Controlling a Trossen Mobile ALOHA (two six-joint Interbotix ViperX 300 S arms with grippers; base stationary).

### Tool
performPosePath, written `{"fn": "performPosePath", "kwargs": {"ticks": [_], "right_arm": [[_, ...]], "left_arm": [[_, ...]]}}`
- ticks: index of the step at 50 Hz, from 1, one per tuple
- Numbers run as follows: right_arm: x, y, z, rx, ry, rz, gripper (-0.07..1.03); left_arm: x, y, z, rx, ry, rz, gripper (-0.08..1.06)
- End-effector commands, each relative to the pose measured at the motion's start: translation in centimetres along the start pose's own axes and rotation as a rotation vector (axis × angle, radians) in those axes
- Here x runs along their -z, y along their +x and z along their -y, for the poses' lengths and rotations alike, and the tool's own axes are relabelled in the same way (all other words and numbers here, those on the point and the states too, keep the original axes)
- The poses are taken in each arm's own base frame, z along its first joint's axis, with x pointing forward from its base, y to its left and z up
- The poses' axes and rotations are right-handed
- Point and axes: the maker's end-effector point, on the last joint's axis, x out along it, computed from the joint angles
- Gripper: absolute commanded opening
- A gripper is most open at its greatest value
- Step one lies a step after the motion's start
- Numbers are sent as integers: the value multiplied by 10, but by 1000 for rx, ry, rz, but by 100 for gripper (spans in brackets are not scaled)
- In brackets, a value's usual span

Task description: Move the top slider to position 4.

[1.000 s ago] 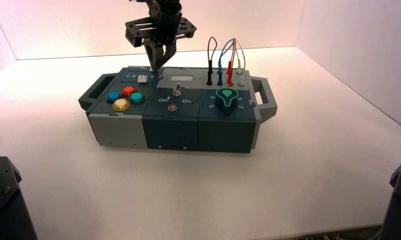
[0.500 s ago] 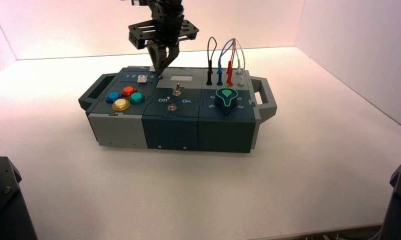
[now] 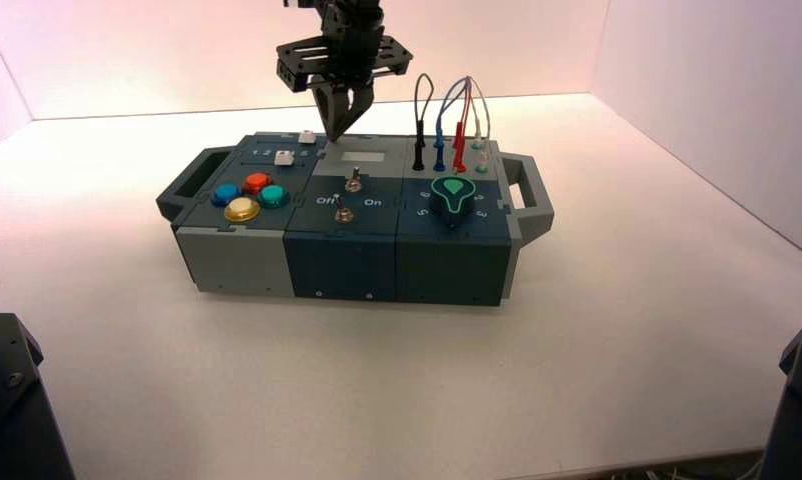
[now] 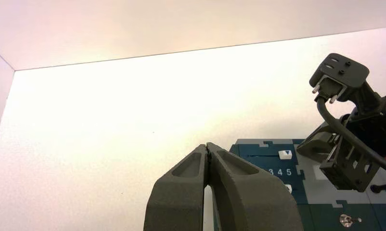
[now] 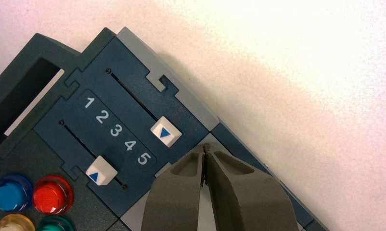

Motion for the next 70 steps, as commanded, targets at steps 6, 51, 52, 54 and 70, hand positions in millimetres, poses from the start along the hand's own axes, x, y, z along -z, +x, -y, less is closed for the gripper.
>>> {"fn": "performPosePath", "kwargs": {"ticks": [6,51,52,54,70], "right_arm": [[-29,-33,-9,-19,1,93,-2],[-30,-32,-31,-48,-13,85,-2],[-30,-32,-31,-49,-12,85,-2],[-29,-31,-31,-49,-13,84,-2],[-28,-28,-35,-56,-12,79,-2]], "left_arm": [[-15,-4,0,-1,7,41,-3],[-17,-5,0,-1,7,46,-3],[-17,-5,0,-1,7,46,-3],[-17,-5,0,-1,9,46,-3],[-16,-5,0,-1,9,44,-3]]}}
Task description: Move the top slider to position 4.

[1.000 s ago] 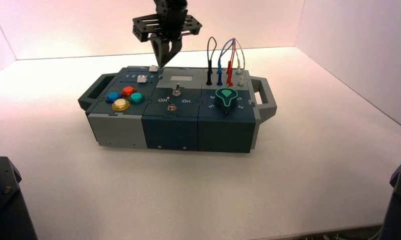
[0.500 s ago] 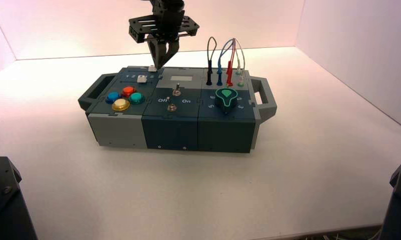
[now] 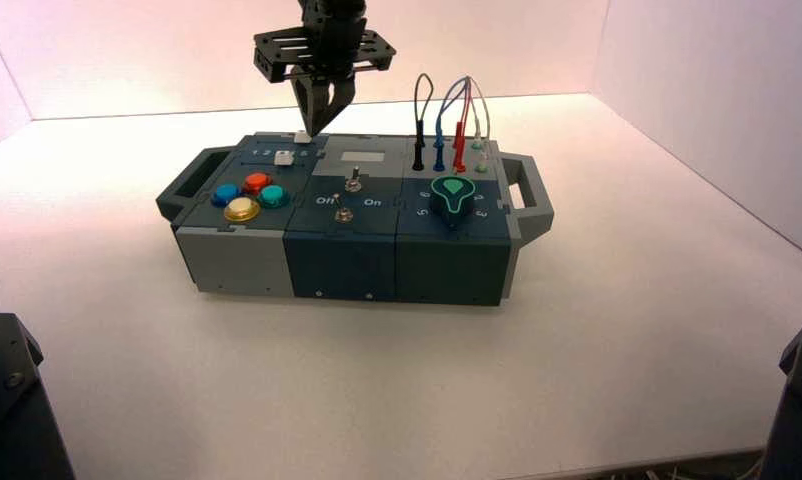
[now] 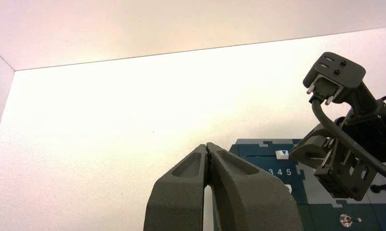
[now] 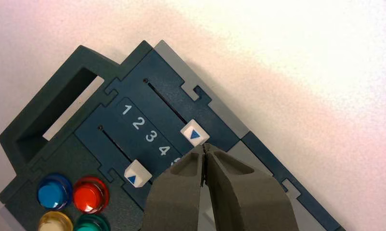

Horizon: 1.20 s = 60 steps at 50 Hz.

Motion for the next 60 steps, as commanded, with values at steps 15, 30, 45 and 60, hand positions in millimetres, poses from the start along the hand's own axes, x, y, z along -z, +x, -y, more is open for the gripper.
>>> {"fn": "performPosePath", "kwargs": {"ticks": [15,30,45,60], "right_arm": [[-20,-20,-10,-15,-6,64,-2],[-20,-16,-10,-15,-6,55,-2],[-15,-13,-10,-14,-6,35,-2],[-14,-11,-10,-14,-5,32,-2]], "left_arm": [[-17,-5,0,-1,7,46,-3],[-17,-5,0,-1,9,47,-3],[-17,-5,0,-1,9,46,-3],[-17,-5,0,-1,9,46,-3]]}}
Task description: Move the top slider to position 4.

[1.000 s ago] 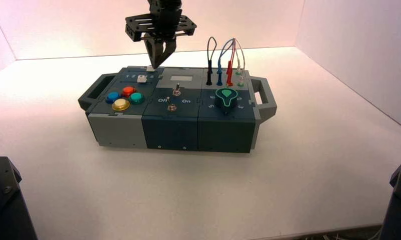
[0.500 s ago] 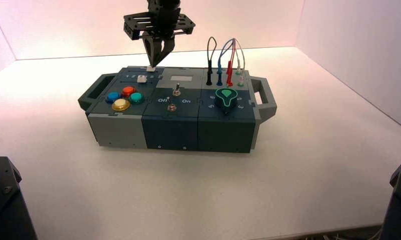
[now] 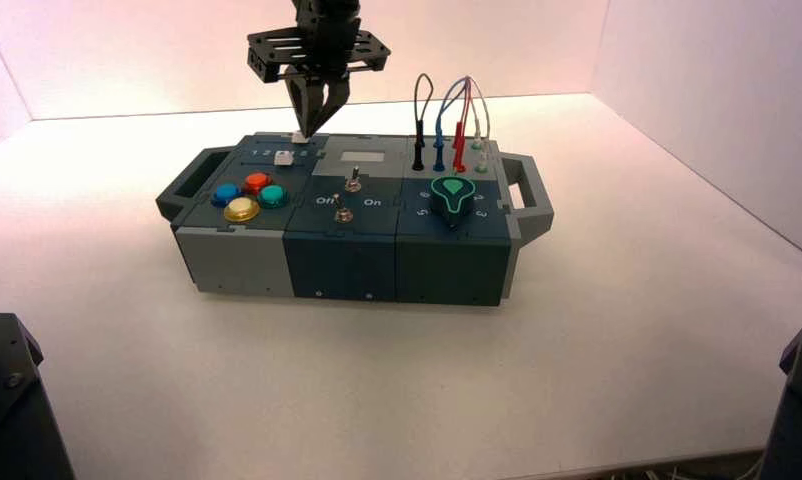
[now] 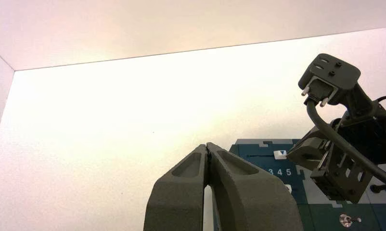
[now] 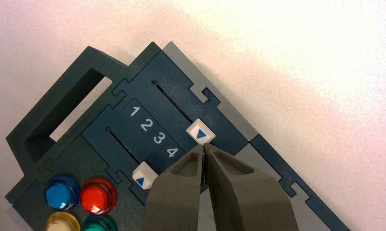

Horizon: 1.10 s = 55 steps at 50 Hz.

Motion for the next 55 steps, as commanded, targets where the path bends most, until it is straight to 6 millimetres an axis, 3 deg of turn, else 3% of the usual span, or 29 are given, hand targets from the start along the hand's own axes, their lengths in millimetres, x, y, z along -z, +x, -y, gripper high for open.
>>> {"fn": "performPosePath", "kwargs": {"ticks": [1,55], "right_arm": [[-14,-14,-4,-6,-3,44,-2],[-18,-13,-5,-7,-7,47,-2]], "left_arm": [[-16,-5,0,-2,6,44,-3],[-16,-5,0,-1,7,44,-3]]}}
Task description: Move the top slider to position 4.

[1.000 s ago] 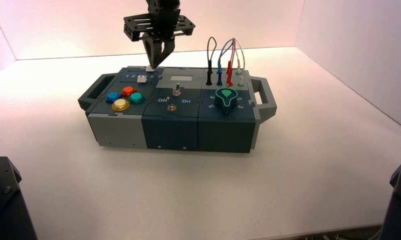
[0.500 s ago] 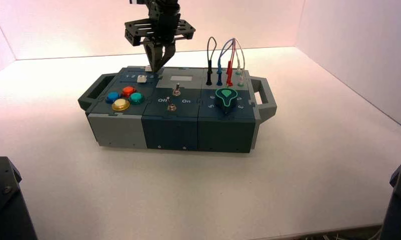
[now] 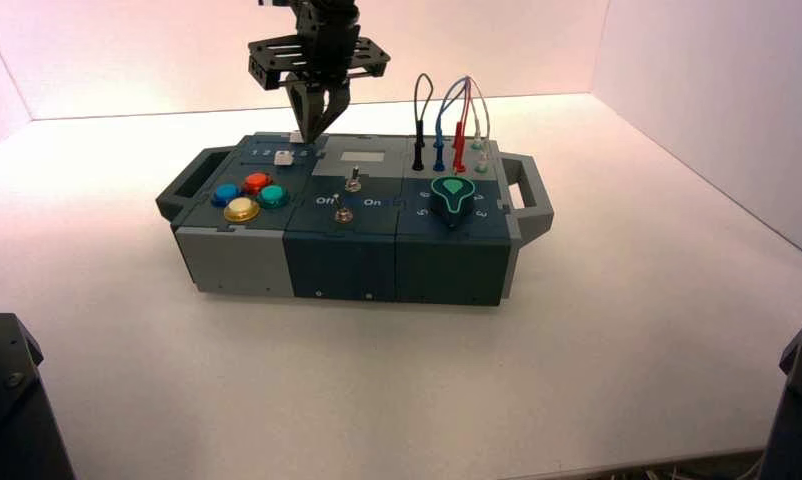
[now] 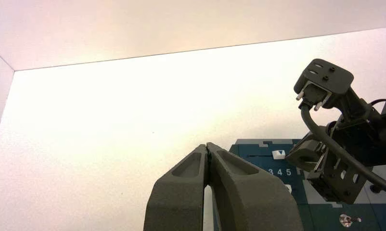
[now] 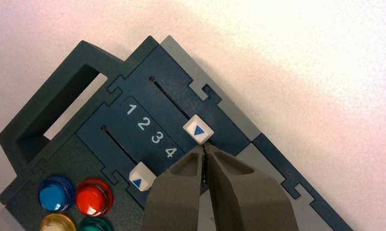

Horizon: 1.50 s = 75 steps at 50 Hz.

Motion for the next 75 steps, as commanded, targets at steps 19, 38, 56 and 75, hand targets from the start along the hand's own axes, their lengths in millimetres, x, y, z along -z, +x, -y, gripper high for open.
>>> {"fn": "performPosePath", "kwargs": {"ticks": [19,38,56,75], "right_arm": [[-19,-17,-6,-9,-4,57,-2],[-18,-19,-5,-7,-4,52,-2],[-29,-63,-2,25,-45,122,-2],[-24,-161,-3,56,-108,325,-2]], "left_arm": [[-16,-5,0,-1,9,44,-3],[-16,-5,0,-1,9,44,-3],[-14,-1,0,-2,7,34,-3],[-19,-12,-1,-9,9,92,-3]]}}
